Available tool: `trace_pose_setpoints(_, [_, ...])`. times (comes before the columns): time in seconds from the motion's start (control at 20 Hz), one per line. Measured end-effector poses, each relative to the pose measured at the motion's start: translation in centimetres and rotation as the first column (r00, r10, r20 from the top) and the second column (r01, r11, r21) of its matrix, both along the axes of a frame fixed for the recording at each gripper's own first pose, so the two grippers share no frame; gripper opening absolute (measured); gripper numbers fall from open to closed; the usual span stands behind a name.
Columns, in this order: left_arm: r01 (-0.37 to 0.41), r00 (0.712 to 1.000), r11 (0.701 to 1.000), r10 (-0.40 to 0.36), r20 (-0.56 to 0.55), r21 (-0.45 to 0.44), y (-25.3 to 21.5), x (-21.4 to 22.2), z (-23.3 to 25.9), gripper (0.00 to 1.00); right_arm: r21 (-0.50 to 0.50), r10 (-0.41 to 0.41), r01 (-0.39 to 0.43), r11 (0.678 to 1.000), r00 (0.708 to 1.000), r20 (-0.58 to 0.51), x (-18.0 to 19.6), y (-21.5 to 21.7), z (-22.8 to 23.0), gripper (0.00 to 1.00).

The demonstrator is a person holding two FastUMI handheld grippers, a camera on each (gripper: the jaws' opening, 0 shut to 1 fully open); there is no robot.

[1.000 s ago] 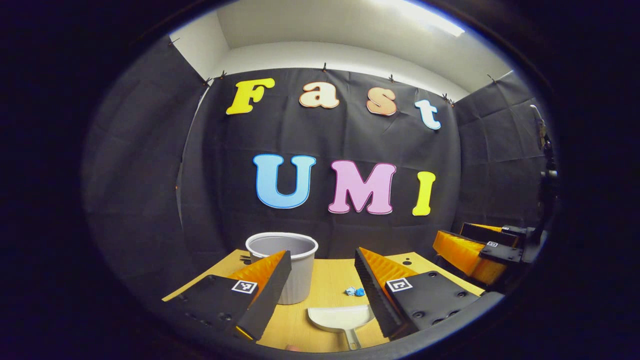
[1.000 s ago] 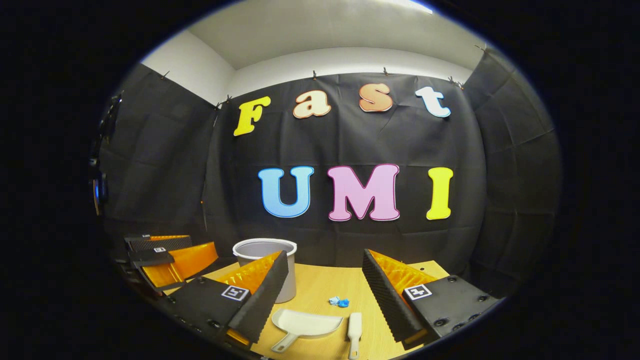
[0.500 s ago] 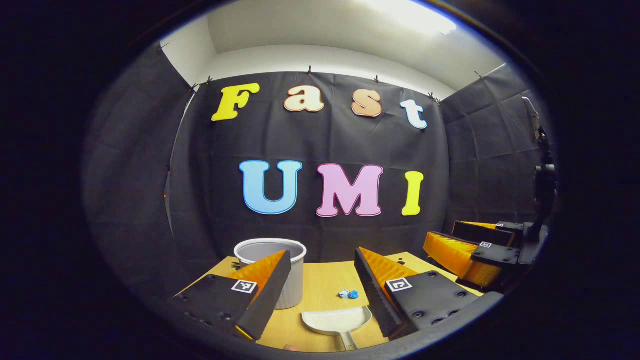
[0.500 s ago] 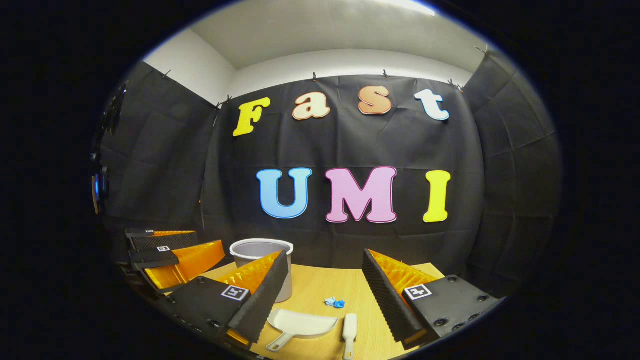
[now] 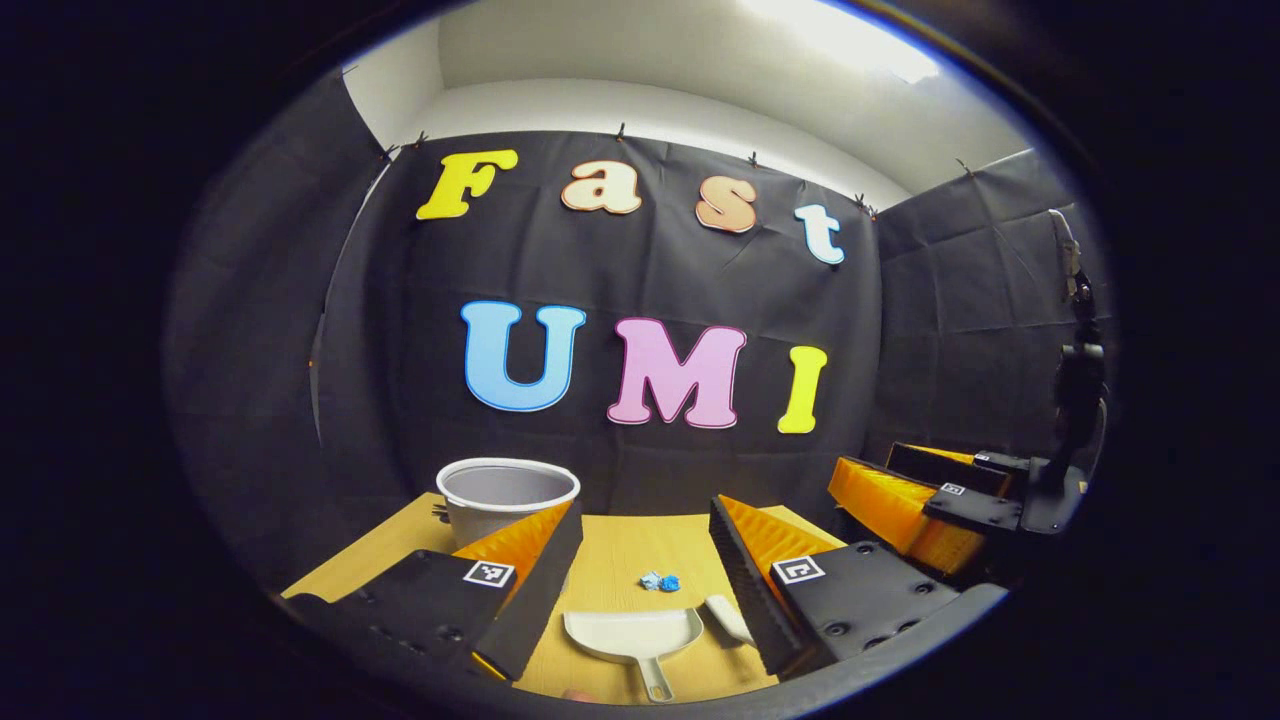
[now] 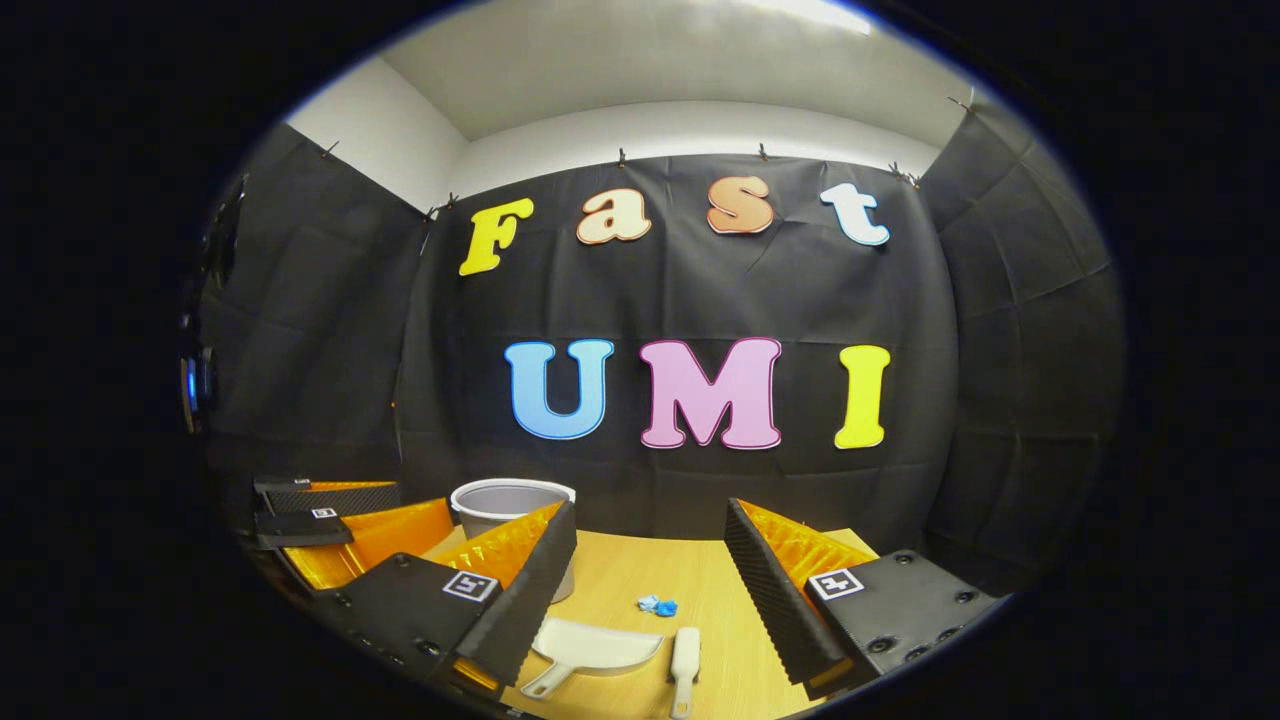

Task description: Pick up the small broom and dustpan from the desktop, sweep the trash into the dustpan with the broom, and then empty the trash into the garbage bin.

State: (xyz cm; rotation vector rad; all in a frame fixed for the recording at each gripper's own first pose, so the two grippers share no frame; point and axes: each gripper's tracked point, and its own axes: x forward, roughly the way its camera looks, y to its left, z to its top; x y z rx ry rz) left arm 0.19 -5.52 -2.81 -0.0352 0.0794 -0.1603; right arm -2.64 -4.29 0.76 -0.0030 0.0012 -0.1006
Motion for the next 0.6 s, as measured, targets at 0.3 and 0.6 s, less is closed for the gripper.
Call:
trace_pose_setpoints(0.3, [-0.007, 0.997, 0.999, 0.004, -0.071, -0.039, -0.9, 1.0, -1.7, 0.74, 0.011, 0.021, -0.020, 1.000, 0.999, -0.024, 1.2, -1.0, -0.2, 0.96])
trace_pose_setpoints(0.6, [-0.033, 0.945, 0.993, -0.006, -0.326, -0.114, -1.8, 3.0, -8.0, 0.76, 0.030, 0.028, -0.027, 0.999, 0.999, -0.033, 3.9, -3.8, -0.6, 0.96])
